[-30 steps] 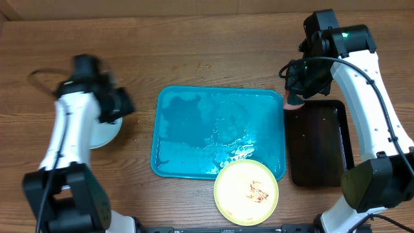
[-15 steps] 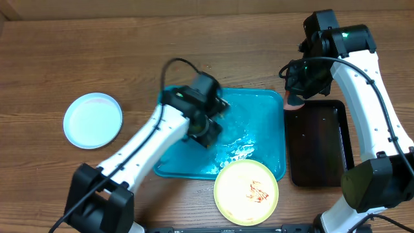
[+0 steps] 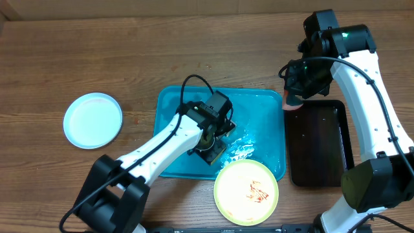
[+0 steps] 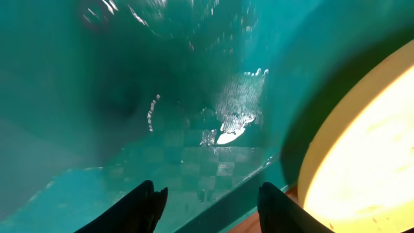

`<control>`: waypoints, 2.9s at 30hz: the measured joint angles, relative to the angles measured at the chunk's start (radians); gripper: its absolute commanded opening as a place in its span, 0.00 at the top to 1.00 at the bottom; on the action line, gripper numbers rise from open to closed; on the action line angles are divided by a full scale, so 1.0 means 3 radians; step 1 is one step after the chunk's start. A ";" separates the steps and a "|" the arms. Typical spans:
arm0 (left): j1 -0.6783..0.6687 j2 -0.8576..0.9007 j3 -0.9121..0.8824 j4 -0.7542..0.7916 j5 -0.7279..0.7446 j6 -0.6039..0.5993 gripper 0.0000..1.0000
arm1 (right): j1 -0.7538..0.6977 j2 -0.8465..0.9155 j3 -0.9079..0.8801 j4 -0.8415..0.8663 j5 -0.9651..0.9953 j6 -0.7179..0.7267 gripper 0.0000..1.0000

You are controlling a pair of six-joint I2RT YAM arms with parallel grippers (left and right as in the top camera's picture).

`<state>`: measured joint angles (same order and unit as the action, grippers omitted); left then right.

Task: Clean dirty plates on tray and stack at the side
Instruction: 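Grip the cream plate's rim with the left gripper, then drag the cream plate toward the teal tray's center with the left gripper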

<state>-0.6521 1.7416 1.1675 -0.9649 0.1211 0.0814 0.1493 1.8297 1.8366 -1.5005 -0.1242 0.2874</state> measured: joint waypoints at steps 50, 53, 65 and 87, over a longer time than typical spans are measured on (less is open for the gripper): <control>-0.0879 -0.0308 -0.0731 0.0343 0.0019 -0.0965 0.49 | 0.0000 0.0000 0.0000 -0.0060 -0.0094 -0.0001 0.96; -0.0877 -0.0284 -0.0802 0.0403 0.0019 -0.0978 0.51 | 0.0000 0.0000 0.0000 -0.0061 -0.0095 -0.0001 0.96; -0.0872 -0.0257 -0.0830 0.0529 0.0085 -0.1050 0.53 | 0.0000 0.0000 0.0000 -0.0061 -0.0097 -0.0003 0.96; -0.0679 -0.0160 -0.0356 0.0071 -0.0575 -0.1503 0.96 | 0.0000 0.0000 0.0000 -0.0061 -0.0097 -0.0001 0.96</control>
<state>-0.8558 1.6936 1.0607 -0.9436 -0.0513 -0.3695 0.1493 1.8297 1.8366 -1.5188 -0.1532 0.2871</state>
